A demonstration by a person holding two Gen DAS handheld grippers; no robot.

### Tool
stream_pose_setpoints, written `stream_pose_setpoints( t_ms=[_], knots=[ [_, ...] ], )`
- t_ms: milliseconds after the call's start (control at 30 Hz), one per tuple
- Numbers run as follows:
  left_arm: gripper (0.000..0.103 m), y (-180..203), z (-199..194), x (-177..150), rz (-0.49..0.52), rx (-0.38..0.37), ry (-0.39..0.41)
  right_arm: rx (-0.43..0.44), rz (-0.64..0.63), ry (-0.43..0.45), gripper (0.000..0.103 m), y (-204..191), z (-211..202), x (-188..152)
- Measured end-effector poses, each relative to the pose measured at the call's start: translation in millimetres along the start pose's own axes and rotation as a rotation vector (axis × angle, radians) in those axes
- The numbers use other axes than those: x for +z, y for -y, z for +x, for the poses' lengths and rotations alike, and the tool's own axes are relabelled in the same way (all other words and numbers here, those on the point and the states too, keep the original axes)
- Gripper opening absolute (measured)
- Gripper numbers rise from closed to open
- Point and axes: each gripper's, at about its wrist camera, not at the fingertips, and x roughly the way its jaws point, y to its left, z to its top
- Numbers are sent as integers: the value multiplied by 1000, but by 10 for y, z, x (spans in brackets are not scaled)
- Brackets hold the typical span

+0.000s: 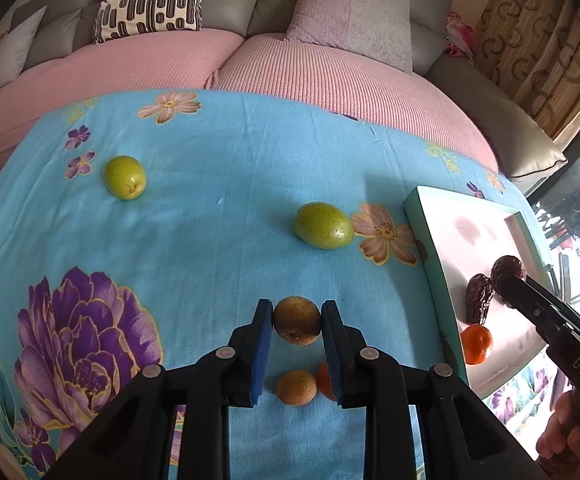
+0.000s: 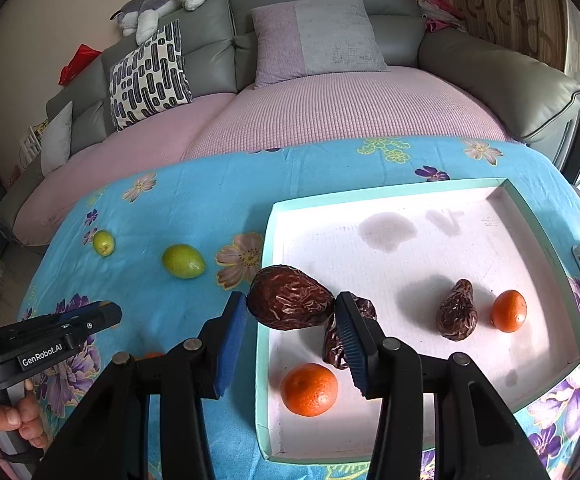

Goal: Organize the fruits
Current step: 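Carry the date and brown fruit in both grippers over the white tray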

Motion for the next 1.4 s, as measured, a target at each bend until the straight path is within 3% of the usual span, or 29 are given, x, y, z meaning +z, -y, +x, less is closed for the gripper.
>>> stream_pose_setpoints(
  t_ms=[400, 767, 1000, 1400],
  knots=[
    [27, 671, -152, -34, 153, -94, 59, -160, 173, 34, 48, 787, -233, 28],
    [26, 1528, -17, -372, 356, -203, -15, -267, 309, 58, 48, 1442, -524, -75],
    [27, 1850, 216, -571, 436, -210, -71, -265, 332, 16, 48, 1525, -457, -125],
    [27, 1946, 524, -685, 471, -160, -139, -267, 327, -87, 48, 1552, -227, -208]
  ],
)
